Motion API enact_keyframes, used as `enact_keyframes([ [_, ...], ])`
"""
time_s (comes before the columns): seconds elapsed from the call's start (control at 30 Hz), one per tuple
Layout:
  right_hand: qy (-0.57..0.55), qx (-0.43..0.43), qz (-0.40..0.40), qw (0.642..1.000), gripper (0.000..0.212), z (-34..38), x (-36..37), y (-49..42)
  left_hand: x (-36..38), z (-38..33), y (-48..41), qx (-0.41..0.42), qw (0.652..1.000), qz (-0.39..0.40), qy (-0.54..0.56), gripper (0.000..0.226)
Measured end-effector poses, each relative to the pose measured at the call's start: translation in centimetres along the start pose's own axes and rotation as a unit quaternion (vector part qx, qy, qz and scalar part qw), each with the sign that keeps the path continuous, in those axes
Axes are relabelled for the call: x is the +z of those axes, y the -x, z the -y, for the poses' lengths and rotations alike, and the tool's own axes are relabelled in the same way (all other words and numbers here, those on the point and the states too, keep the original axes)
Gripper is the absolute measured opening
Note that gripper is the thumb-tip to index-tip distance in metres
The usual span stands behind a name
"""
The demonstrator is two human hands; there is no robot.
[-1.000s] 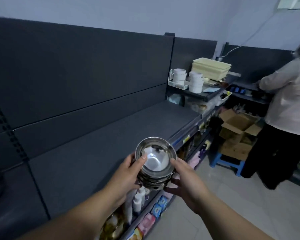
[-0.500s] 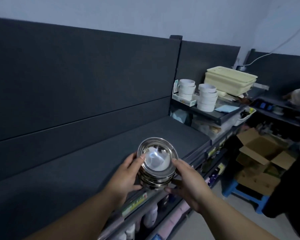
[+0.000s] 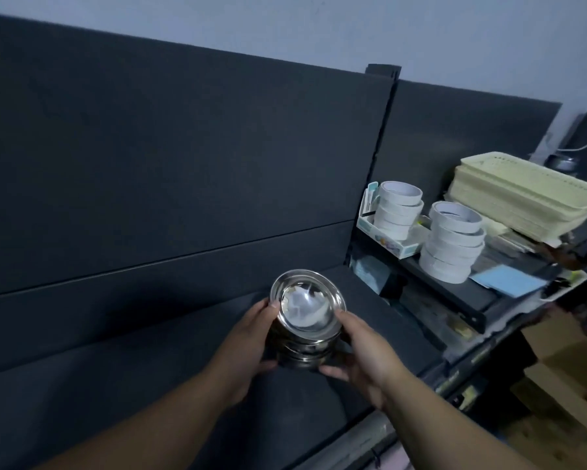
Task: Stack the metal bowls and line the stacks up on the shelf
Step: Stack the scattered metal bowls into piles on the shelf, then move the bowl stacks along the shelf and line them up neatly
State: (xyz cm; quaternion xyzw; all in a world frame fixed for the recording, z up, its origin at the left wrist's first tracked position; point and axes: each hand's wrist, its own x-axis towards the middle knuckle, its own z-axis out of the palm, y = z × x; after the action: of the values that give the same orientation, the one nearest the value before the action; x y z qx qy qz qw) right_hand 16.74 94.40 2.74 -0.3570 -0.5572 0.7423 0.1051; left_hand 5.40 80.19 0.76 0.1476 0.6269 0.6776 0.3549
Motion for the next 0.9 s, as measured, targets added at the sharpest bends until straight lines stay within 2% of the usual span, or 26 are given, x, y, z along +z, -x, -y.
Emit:
enact_keyframes([
  [0.13,0.026,0.015,0.042,0.999,0.029,1.5,-2.4,-5.4,2.3,0.5,-4.0,-0.011,0.997,-0.067,0.022,0.058],
  [0.33,0.047,0.016,0.085,0.995,0.037,3.9,-5.4,-11.9,6.5,0.9,-8.7,-0.004,0.987,-0.149,0.055,0.035],
  [0.53,0.037,0.015,0.134,0.99,0.036,4.4,-5.9,-15.4,7.9,0.8,-11.5,0.0,0.974,-0.213,0.075,0.046],
  [0.6,0.033,0.01,0.138,0.99,0.035,4.2,-5.6,-16.1,7.9,0.8,-11.9,0.008,0.972,-0.223,0.077,0.041],
  [0.73,0.002,-0.007,0.133,0.991,0.038,3.8,-5.1,-16.9,7.7,0.7,-12.6,0.016,0.971,-0.227,0.076,0.049],
  [0.9,-0.043,-0.008,0.137,0.99,0.039,3.8,-5.0,-17.2,7.6,0.2,-13.0,0.003,0.975,-0.21,0.068,0.046],
])
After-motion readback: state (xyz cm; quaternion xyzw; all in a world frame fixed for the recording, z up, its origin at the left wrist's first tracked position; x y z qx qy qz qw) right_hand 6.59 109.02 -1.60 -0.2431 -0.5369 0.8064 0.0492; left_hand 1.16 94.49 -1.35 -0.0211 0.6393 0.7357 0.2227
